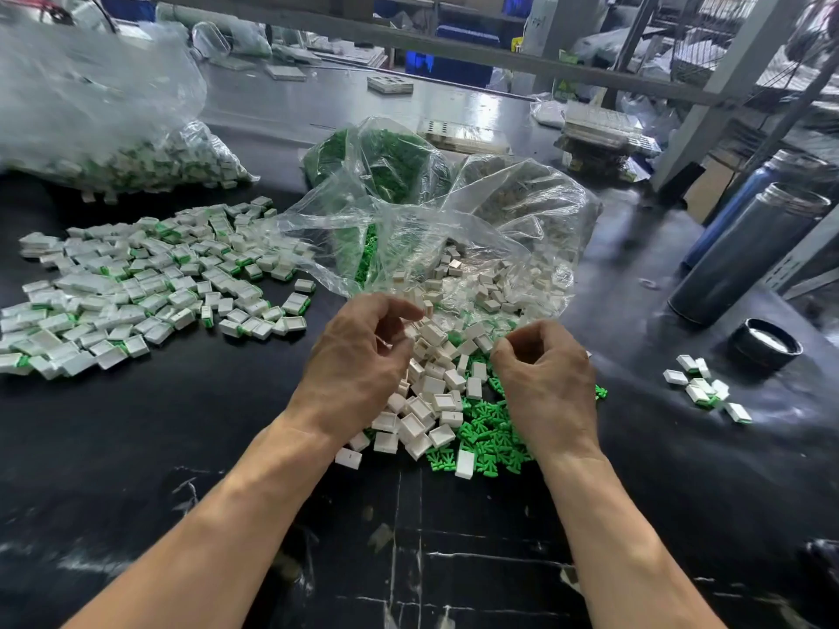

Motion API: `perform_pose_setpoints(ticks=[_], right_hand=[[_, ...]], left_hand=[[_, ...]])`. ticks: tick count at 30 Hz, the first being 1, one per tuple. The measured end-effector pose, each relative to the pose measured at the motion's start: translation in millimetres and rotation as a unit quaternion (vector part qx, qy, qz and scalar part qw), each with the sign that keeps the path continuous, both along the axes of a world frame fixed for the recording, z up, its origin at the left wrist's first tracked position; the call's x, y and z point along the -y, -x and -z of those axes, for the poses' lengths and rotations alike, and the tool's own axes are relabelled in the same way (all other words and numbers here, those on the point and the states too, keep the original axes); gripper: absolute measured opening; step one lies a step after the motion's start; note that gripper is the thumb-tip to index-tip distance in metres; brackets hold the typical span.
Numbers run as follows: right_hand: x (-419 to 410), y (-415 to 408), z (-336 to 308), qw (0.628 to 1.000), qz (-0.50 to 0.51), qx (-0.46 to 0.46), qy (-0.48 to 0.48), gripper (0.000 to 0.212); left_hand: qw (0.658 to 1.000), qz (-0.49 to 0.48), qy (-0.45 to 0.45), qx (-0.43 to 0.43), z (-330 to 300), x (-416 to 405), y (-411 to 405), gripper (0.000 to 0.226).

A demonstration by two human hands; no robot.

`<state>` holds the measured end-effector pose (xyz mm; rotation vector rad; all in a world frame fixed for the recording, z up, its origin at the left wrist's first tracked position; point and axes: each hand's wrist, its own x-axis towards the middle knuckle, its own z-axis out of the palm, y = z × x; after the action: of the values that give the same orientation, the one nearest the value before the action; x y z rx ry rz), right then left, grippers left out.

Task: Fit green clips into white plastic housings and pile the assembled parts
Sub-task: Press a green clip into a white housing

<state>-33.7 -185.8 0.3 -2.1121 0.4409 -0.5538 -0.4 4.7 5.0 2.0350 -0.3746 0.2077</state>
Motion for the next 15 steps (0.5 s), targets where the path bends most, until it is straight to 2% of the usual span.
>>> perform_pose_setpoints(ticks=[4, 9, 15], right_hand=[[-5.7, 1.8, 3.7, 0.995, -0.047, 0.034, -0.086, 0.009], [-7.8, 4.1, 6.7, 0.971, -0.108, 0.059, -0.205, 0.021], [-12.6, 4.6, 1.6, 0.933, -0.141, 0.092, -0.319, 0.01]], left_hand=[[1.0, -0.007, 0.019, -0.001, -2.4, 0.4, 1.4, 0.036], [1.0, 0.008, 0.019, -0.002, -6.3, 2.5, 3.8, 0.04], [0.995, 0.033, 0.091, -0.041, -8.7, 6.5, 6.3, 0.027]])
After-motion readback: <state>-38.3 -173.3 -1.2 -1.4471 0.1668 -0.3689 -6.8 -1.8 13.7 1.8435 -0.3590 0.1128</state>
